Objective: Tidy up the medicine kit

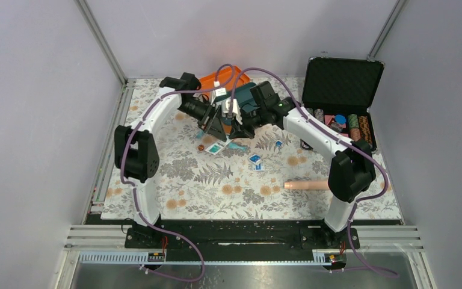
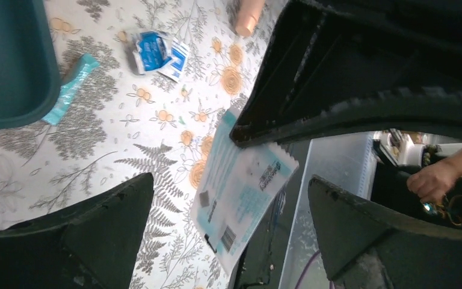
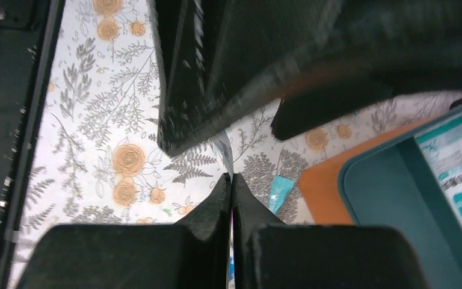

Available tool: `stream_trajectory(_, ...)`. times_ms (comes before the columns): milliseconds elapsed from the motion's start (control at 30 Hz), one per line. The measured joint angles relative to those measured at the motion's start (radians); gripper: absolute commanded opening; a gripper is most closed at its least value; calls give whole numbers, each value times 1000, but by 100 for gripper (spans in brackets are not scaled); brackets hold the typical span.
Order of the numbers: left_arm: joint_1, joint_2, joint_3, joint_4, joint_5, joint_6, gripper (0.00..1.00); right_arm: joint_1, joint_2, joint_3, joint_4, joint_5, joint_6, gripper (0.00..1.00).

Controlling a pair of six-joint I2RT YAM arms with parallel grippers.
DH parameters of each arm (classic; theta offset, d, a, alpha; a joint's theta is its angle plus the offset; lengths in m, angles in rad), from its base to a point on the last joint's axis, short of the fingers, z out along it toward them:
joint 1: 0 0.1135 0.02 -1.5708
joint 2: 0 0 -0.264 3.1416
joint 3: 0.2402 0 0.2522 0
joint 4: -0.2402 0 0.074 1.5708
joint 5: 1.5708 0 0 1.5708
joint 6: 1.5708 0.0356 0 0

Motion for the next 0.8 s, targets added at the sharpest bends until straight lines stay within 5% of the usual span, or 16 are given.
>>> stream_trajectory(300, 81, -469, -460, 677, -94, -476, 95, -171, -22, -103, 193, -149, 545, 0)
stream_trajectory(467, 74, -512, -544, 1021, -114, -693, 85, -242, -37, -208, 365, -218, 862, 0)
stream_trajectory(800, 73, -407, -627, 1135, -75, -769, 64, -240, -60, -246, 597, -291, 1164, 0)
